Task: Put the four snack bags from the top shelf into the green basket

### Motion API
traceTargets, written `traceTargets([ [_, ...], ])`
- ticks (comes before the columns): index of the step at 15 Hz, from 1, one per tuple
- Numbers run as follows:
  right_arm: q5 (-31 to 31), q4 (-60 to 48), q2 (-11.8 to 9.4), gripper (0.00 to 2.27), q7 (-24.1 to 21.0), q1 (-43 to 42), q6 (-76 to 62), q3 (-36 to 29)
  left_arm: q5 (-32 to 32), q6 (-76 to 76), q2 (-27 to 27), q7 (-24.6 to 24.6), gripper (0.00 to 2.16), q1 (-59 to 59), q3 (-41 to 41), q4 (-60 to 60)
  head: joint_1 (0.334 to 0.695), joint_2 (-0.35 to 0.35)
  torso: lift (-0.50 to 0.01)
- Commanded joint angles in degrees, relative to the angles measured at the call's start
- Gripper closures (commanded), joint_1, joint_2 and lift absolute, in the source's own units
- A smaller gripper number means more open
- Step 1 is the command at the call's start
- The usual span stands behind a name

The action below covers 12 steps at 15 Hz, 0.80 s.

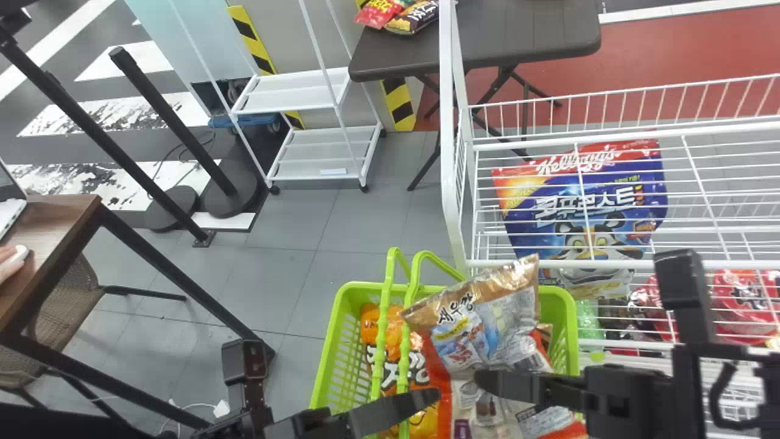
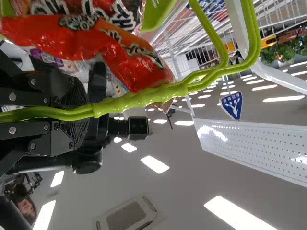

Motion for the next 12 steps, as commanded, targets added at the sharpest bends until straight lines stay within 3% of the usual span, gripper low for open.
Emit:
traceTargets([
  [1,-0.4,6.2,0.2,2.25,-0.1,-3.5,-1.2,3.3,0.0,0.2,0.0,-0.1,2.15,0.0,-0.2,-0.2,0.695,0.35,-0.001],
  [3,-0.3,9.9,1.0,2.2,0.5,-5.9,-3.5,5.7,0.0,0.2,0.0,-0.1,2.15,-0.2,-0.6,-0.2,0.695,0.35,-0.001],
  [4,-0.4,11.4,1.0,2.03,1.0,-6.8,-4.2,6.3,-0.1,0.2,0.0,0.0,2.15,-0.2,-0.7,-0.3,0.695,0.35,-0.001],
  [5,-0.4,11.8,1.0,1.65,1.0,-6.9,-4.2,6.4,-0.1,0.2,0.0,0.0,2.15,-0.2,-0.7,-0.3,0.695,0.35,-0.001],
  [6,-0.5,11.6,0.8,0.69,1.3,-6.8,-3.6,6.2,-0.1,0.2,0.1,0.1,2.15,-0.2,-0.7,-0.3,0.695,0.35,-0.001],
  [7,-0.8,10.8,0.3,0.0,1.9,-6.3,-2.9,5.6,-0.1,0.2,0.2,0.2,2.15,-0.3,-0.7,-0.2,0.695,0.35,-0.001],
  [12,-5.4,0.4,-0.1,0.04,2.6,-3.8,10.4,-2.8,-0.2,0.2,0.3,0.4,2.15,-0.6,-1.0,-0.2,0.695,0.35,-0.001],
])
